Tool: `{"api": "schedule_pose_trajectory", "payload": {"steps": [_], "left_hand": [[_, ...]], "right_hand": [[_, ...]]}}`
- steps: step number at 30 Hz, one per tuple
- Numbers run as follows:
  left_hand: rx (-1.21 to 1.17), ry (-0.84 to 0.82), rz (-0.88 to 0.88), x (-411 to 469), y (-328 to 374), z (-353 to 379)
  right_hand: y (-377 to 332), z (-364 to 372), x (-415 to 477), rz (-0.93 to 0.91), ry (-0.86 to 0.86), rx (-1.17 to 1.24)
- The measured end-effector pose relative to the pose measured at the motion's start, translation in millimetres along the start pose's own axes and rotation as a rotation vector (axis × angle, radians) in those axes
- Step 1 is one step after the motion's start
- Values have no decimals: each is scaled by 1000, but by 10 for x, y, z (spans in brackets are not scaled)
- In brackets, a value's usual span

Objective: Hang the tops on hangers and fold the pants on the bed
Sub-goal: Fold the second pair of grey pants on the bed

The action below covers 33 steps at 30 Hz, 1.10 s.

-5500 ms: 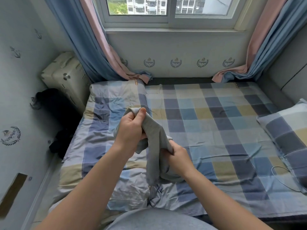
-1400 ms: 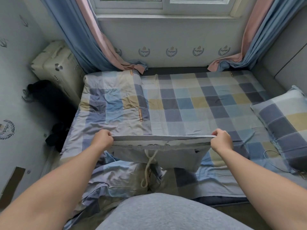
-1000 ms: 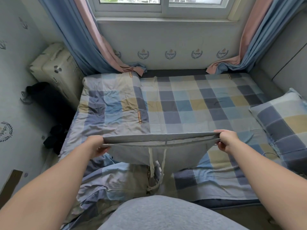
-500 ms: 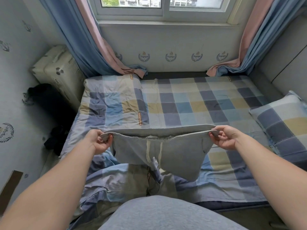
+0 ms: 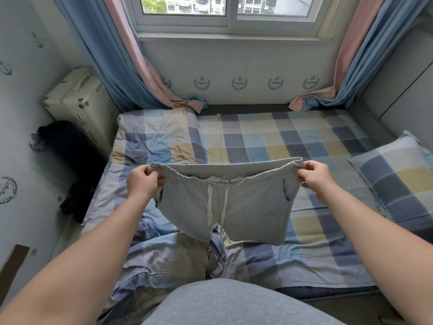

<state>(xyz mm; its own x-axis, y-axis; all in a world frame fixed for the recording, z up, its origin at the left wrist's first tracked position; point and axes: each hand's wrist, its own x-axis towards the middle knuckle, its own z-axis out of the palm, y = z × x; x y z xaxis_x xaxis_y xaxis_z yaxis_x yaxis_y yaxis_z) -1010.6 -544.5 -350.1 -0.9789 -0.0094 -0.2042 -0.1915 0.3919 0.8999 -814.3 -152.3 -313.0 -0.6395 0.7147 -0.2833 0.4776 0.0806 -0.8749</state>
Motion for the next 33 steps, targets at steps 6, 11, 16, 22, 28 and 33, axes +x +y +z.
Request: {"api": "schedule_pose_trajectory", "payload": {"steps": [6,11,16,22,28,33], "left_hand": [[333,162,206,35,240,-71],[26,81,152,76,501,-85],[-41,-25,-155,32,708,-45],[-471,-339,-497,-170,827,89],[-507,-422,-299,-623,1099,424],[-423,-564,-79,-975,1264,596]], "right_hand": [[-113,-83,31,-210,100,-170],[-304,-102,47,-275,159,-176],[-499,-60,25,-295,182,-292],[-682,177,-156,-209,67,-287],[-942,485,-588,-164,-323,-58],[-1180,691,-935,-290,-499,12]]}}
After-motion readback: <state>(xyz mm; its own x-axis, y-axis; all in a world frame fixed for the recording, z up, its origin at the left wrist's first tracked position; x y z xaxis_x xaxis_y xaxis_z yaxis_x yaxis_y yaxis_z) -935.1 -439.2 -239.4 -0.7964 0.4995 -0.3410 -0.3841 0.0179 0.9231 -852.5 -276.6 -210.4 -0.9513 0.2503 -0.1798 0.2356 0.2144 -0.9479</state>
